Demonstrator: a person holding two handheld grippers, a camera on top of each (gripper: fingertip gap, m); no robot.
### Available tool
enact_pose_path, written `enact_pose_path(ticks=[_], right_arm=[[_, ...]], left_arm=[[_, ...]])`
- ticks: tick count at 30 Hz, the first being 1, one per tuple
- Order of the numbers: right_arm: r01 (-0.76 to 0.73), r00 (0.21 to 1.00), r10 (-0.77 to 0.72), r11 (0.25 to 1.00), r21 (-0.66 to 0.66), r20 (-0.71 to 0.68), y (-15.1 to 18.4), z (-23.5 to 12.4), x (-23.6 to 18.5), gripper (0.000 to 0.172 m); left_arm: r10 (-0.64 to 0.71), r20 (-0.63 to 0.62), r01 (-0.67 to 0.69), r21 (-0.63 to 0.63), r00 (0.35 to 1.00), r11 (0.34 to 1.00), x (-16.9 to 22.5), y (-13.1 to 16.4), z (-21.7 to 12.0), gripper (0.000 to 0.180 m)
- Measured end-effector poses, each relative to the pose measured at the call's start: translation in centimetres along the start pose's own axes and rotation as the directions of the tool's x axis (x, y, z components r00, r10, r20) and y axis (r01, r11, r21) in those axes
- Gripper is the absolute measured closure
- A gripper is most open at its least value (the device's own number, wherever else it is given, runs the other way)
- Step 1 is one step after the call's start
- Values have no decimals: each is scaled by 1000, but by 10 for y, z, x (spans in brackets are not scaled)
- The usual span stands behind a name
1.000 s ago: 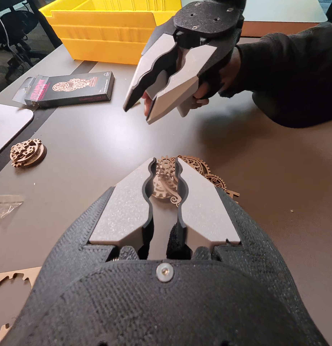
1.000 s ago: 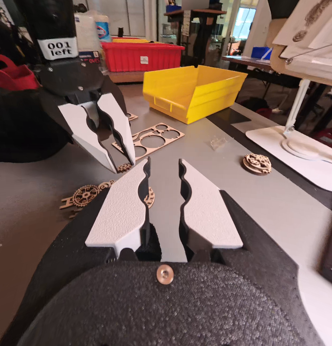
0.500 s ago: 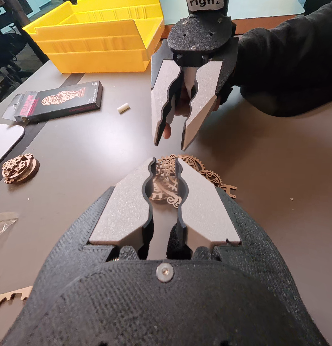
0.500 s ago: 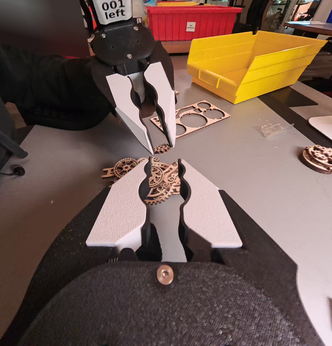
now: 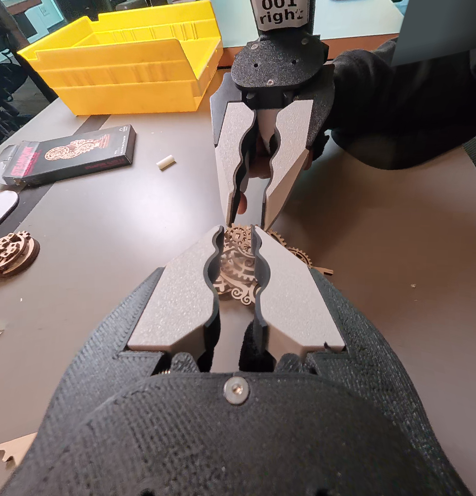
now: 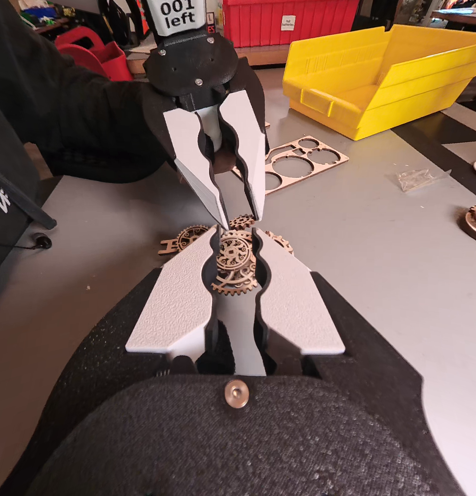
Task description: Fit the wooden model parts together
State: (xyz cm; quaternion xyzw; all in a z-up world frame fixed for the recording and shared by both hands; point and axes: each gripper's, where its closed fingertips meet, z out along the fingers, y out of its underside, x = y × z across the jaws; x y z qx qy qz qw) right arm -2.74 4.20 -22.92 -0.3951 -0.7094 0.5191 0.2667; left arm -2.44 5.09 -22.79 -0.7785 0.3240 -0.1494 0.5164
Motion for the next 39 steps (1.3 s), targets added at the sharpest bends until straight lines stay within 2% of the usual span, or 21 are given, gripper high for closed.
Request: enact_pose_path(ticks=[20, 39], right_arm=[[-14, 1000, 14, 999, 34, 9, -5, 1, -2, 151], [-8, 1000, 8, 999, 33, -3, -3, -2, 2, 152]], left_arm=[[-30, -28, 30, 32, 999, 999, 2, -1, -1, 163], [-20, 4, 20, 34, 1000, 999, -4, 0, -2, 162]])
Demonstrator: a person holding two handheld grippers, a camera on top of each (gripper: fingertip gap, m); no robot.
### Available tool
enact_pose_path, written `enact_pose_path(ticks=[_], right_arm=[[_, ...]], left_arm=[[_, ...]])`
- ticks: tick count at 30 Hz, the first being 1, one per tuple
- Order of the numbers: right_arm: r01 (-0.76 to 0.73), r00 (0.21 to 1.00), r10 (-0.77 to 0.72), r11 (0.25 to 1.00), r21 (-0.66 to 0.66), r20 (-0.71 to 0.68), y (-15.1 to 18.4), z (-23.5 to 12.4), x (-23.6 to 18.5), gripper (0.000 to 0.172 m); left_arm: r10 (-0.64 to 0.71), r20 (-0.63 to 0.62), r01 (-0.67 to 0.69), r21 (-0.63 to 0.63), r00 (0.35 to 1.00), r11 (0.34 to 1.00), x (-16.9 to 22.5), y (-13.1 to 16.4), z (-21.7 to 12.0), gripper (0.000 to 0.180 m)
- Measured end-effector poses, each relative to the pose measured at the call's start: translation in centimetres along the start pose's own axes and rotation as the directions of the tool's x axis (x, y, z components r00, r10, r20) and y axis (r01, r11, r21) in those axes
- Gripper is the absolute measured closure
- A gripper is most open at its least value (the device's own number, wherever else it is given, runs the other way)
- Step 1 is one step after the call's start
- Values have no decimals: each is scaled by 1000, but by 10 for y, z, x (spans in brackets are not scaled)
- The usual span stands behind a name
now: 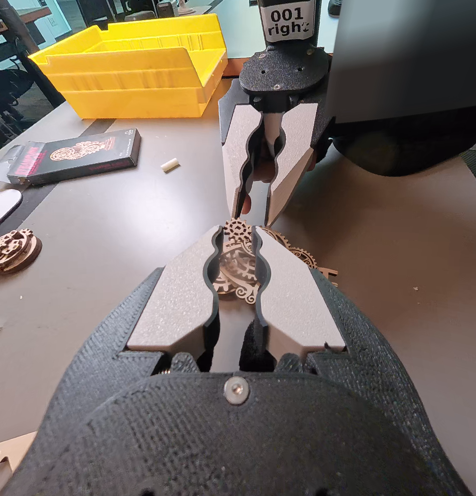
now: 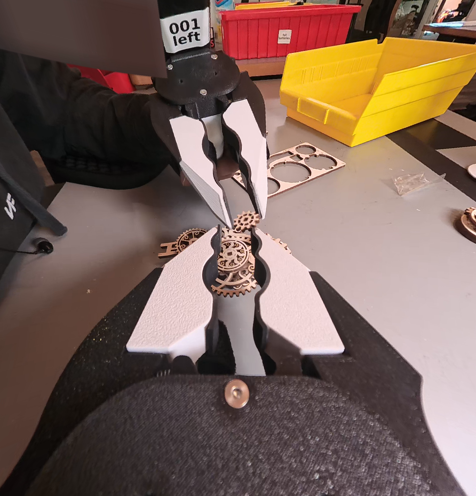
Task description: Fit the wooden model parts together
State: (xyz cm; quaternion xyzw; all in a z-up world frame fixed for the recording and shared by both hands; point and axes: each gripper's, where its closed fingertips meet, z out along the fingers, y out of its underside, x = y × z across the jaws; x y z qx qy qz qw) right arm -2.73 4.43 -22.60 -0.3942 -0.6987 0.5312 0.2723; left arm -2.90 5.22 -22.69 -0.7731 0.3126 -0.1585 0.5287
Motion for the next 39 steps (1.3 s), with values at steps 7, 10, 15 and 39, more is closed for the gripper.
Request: enact_pose_path(ticks=[7, 10, 15, 39], right_arm=[[-6, 1000, 6, 1000, 3, 4, 0, 0, 0, 152], [-8, 1000, 8, 1000, 9, 5, -1, -1, 0, 152], [-8, 1000, 7, 1000, 6, 4, 0, -2, 1, 153], [-50, 996, 48, 998, 29, 70, -6, 5, -13, 142]], left_arm=[[1, 2, -1, 7, 1000, 1000, -1, 0, -1, 162], [1, 7, -1, 10, 1000, 1000, -2, -1, -1, 163], [-7, 16, 7, 18, 1000, 1000, -5, -1, -3, 164], [72, -136, -56, 115, 988, 992, 20, -10, -12, 168]])
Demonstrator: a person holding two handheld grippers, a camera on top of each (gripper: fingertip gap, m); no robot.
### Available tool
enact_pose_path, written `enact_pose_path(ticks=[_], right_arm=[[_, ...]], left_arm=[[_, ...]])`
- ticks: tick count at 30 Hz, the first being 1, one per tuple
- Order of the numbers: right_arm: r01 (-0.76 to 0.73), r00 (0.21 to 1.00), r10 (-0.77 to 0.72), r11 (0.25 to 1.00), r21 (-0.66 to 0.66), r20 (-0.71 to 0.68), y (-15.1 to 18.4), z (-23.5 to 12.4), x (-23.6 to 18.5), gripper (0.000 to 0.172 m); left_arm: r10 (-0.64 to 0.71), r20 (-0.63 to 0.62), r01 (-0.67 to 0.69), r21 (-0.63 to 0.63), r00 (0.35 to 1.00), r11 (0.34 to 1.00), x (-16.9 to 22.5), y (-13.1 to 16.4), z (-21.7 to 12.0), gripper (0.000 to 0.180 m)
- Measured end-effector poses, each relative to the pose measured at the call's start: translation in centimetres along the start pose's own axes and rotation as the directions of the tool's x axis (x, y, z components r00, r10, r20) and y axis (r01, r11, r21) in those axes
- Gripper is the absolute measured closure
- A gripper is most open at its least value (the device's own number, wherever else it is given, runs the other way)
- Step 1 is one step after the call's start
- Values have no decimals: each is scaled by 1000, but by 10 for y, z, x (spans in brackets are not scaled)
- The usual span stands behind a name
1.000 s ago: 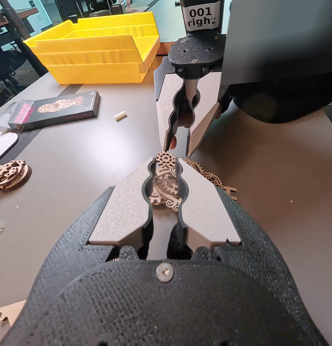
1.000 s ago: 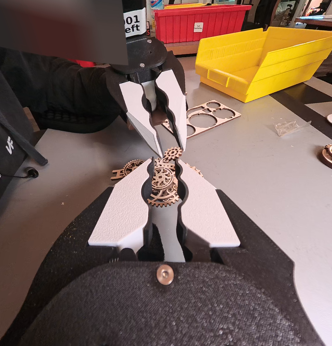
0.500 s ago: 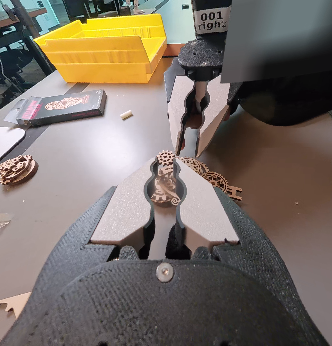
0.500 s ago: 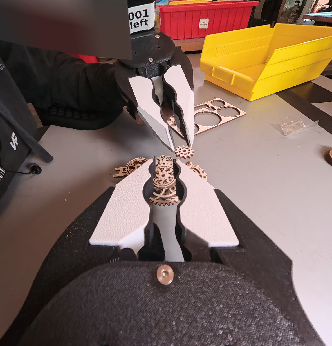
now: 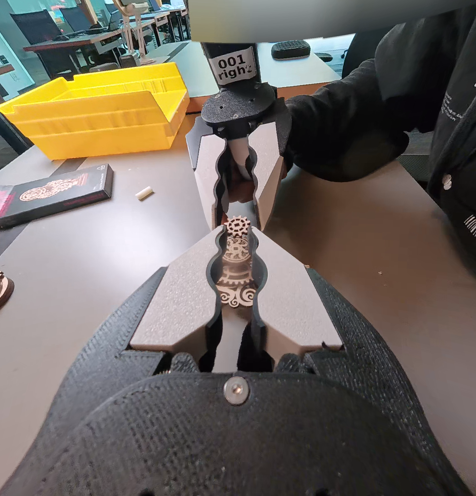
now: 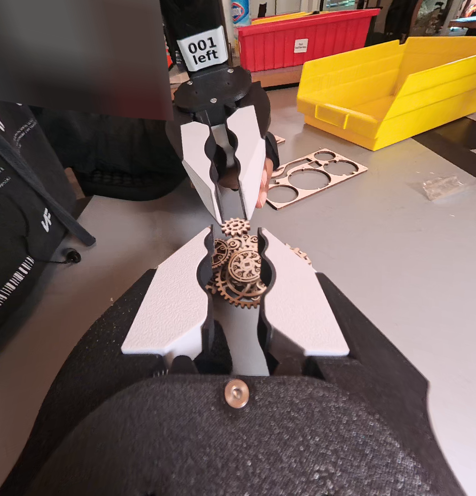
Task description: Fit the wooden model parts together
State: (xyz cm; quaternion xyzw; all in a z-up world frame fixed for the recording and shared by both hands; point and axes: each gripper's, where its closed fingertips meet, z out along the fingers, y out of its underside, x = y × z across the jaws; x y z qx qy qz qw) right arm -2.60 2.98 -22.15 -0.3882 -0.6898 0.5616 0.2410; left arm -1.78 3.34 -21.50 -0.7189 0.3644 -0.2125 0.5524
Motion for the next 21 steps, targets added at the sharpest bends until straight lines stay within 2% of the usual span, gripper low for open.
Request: enact_pose_path(ticks=[4, 9, 15, 21], right_arm=[[14, 1000, -14, 1000, -8, -19, 2, 1, 2, 153], [12, 999, -13, 1000, -13, -51, 2, 2, 7, 154], [22, 987, -23, 1000, -10, -162, 1, 0, 24, 154], [87, 959, -86, 996, -5, -269, -7, 0, 33, 154]], left_arm=[[-24, -4, 24, 6, 1000, 1000, -1, 0, 0, 168], [-53, 7, 53, 9, 999, 999, -6, 2, -1, 168], [-107, 105, 106, 13, 989, 994, -25, 5, -4, 169], [-250, 101, 244, 69, 963, 967, -31, -2, -1, 154]])
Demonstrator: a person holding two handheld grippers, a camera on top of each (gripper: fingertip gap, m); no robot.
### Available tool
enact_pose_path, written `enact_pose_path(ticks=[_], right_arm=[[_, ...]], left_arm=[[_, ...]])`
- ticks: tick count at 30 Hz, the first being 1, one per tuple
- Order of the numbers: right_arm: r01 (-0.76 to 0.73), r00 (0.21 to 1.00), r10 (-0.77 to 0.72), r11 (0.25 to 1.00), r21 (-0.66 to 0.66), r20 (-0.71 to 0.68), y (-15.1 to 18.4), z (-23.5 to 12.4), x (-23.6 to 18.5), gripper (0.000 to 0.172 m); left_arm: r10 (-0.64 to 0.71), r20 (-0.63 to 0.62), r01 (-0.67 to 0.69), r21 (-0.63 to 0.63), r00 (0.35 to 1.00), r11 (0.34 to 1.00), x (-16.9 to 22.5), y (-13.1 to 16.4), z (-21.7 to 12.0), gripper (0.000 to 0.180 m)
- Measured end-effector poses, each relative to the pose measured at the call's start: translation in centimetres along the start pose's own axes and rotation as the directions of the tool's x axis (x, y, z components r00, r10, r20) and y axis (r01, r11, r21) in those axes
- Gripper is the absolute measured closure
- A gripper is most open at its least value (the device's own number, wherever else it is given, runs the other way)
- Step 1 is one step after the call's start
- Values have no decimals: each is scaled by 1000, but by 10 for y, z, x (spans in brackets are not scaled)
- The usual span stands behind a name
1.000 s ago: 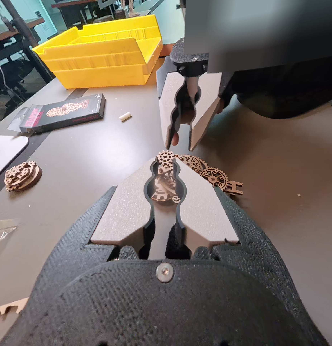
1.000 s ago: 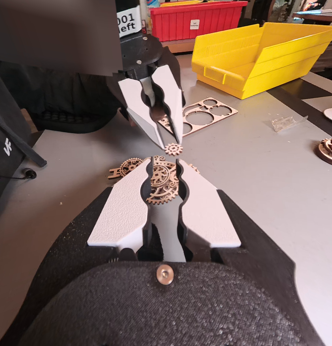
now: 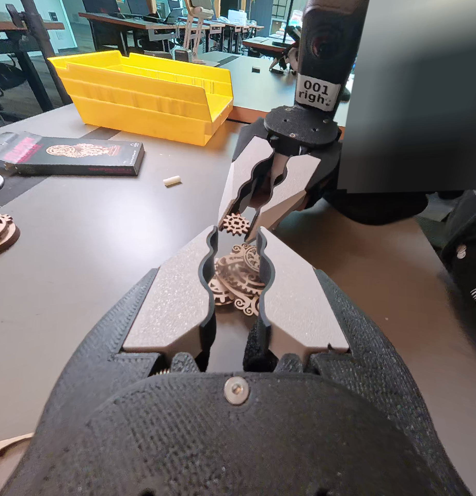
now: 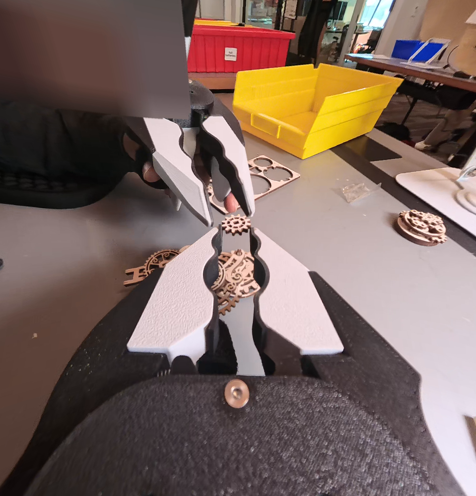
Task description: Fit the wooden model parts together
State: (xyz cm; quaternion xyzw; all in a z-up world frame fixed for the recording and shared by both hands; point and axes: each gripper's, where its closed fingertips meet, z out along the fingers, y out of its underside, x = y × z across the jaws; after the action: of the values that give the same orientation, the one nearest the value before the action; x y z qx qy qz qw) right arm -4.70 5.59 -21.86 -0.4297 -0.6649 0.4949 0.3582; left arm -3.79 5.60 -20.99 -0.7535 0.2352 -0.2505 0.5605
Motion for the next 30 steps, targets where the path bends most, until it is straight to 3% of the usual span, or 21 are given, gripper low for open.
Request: enact_pose_path(ticks=[9, 17, 23, 30], right_arm=[[42, 999, -44, 998, 37, 32, -7, -3, -8, 153], [33, 998, -37, 997, 75, 54, -12, -8, -9, 157], [38, 996, -40, 999, 31, 75, -3, -3, -14, 160], [7, 1000, -7, 1000, -22, 17, 6, -2, 0, 161]], left_arm=[[-39, -50, 40, 11, 998, 999, 4, -2, -3, 157], [-16, -22, 16, -1, 1000, 1000, 0, 0, -4, 168], [-23, -10, 23, -11, 1000, 1000, -3, 2, -3, 174], [1, 149, 12, -88, 989, 996, -42, 10, -26, 173]])
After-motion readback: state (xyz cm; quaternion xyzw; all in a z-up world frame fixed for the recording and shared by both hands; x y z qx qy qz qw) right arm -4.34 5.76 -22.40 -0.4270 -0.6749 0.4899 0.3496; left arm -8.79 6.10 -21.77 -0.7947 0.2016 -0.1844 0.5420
